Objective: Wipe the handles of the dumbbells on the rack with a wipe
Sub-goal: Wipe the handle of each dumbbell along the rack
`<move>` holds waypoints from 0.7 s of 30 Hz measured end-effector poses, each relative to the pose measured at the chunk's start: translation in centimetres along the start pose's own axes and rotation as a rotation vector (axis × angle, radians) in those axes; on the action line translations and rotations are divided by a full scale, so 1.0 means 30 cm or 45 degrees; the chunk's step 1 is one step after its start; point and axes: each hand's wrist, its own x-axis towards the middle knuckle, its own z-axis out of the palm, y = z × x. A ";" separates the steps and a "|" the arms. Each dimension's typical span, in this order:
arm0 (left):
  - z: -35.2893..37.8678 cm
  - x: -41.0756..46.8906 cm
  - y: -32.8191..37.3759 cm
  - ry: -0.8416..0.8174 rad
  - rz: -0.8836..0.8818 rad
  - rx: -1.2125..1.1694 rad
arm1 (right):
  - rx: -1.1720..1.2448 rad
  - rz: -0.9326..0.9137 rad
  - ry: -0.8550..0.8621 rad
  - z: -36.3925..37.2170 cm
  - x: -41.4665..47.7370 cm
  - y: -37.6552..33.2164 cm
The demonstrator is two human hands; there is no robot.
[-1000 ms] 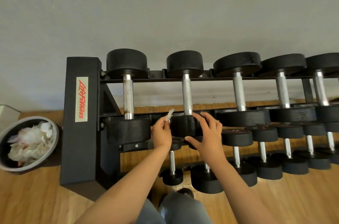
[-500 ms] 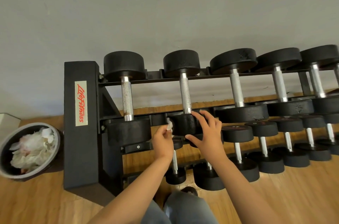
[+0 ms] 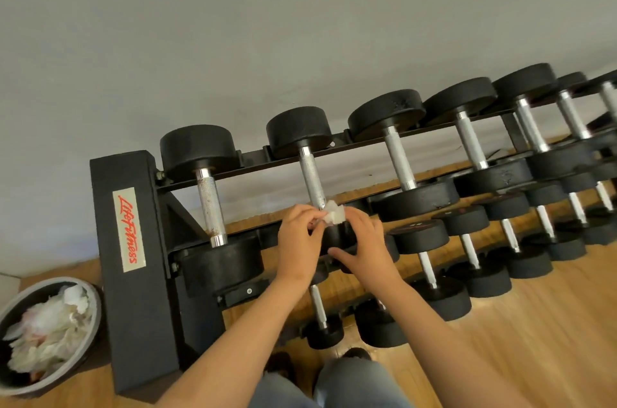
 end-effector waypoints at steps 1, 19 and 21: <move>-0.008 -0.021 -0.007 -0.018 0.009 0.014 | 0.063 0.013 -0.004 -0.010 -0.002 0.002; 0.046 -0.078 0.018 -0.173 0.224 0.299 | 0.037 -0.116 0.103 -0.139 0.006 0.113; 0.072 -0.052 0.043 -0.176 0.228 0.337 | -0.062 -0.165 0.158 -0.194 0.034 0.156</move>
